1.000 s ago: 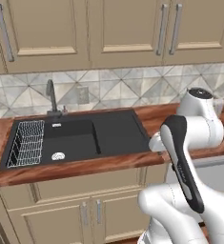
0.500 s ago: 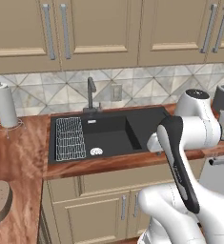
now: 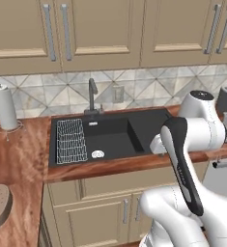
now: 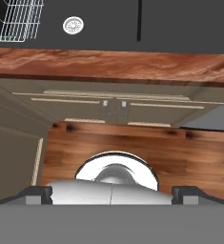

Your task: Turn on the sink faucet and place the jug under the water for a few seconds to fill it up.

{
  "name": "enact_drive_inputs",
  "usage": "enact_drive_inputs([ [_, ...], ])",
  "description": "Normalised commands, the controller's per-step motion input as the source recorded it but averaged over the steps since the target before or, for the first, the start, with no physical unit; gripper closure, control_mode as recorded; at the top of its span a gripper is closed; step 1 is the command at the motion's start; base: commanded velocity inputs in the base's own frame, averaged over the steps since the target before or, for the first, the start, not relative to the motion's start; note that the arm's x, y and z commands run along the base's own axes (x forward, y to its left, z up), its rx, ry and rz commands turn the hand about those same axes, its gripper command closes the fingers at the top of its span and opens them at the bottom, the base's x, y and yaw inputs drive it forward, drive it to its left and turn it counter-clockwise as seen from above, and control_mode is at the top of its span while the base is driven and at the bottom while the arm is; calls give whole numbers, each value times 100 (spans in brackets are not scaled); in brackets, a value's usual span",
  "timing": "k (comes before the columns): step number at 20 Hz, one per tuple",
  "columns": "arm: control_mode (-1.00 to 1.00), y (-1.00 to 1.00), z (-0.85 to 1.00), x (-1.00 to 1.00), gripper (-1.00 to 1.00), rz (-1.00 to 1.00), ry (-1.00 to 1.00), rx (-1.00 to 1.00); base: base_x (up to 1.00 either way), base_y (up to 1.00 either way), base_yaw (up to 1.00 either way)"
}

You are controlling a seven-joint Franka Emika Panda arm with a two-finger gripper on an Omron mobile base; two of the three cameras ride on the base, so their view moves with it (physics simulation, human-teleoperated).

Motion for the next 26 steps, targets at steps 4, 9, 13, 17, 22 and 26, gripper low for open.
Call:
enact_drive_inputs([
  [4,100,0,0,0,-100,0,0,0,44,0,0],
  [9,100,0,0,0,-100,0,0,0,53,-7,0],
  [13,100,0,0,0,-100,0,0,0,49,-20,0],
  [17,100,0,0,0,-100,0,0,0,44,-16,0],
  [22,100,0,0,0,-100,0,0,0,35,-2,0],
  [26,-100,0,-4,19,-100,0,0,0,7,0,0],
])
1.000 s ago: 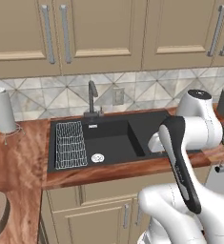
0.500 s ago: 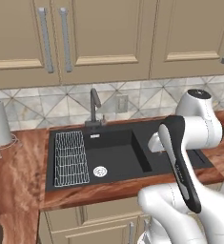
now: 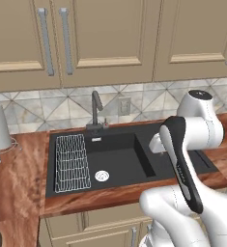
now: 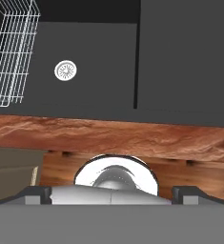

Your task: Turn on the sink faucet and place the jug under the water for a few seconds to fill it up.

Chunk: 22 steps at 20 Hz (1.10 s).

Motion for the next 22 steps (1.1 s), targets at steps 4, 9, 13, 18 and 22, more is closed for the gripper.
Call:
enact_drive_inputs([
  [4,-100,0,-10,23,-100,0,-3,0,0,0,0],
  [9,-100,0,-19,12,-100,0,-7,0,0,0,0],
  [13,-100,0,-16,10,-100,0,-7,0,0,0,0],
  [18,-100,0,-11,7,-100,0,-7,0,0,0,0],
  [22,-100,0,-7,3,-100,0,-6,0,0,0,0],
])
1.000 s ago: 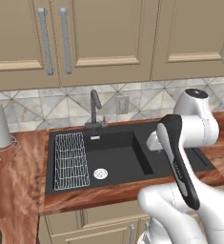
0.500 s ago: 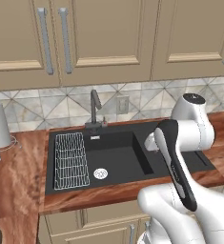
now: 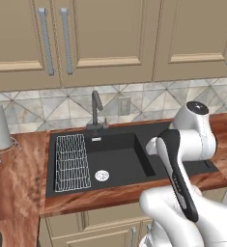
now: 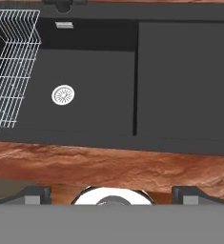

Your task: Turn on the sink faucet and place the jug under the water for a few seconds to fill it up.

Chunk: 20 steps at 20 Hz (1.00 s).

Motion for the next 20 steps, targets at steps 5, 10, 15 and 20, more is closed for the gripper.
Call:
enact_drive_inputs([
  [5,-100,0,-5,2,-100,0,-4,0,0,0,0],
  [10,-100,0,0,14,-100,0,-7,0,0,0,0],
  [15,-100,0,0,12,-100,0,-20,1,0,0,0],
  [20,-100,0,0,9,-100,2,-24,1,0,0,0],
])
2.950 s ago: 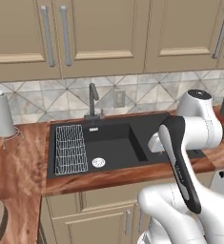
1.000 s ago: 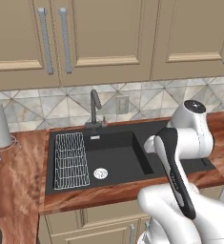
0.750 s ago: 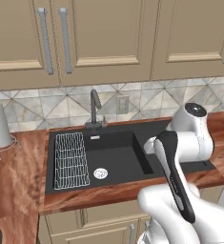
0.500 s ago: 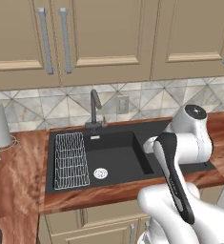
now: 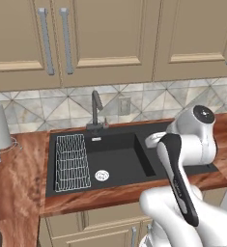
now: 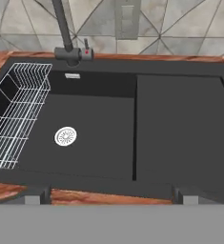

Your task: Turn on the sink faucet and place the jug under the water for a few seconds to fill it up.

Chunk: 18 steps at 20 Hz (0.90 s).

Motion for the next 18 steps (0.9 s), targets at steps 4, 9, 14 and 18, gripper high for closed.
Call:
enact_drive_inputs([
  [4,-100,0,0,7,-100,5,-23,1,0,0,0],
  [9,-100,0,0,7,-100,8,-22,0,0,0,0],
  [14,-100,0,0,14,-100,9,-18,0,0,0,0],
  [18,-100,0,0,23,-100,9,-14,0,0,0,0],
])
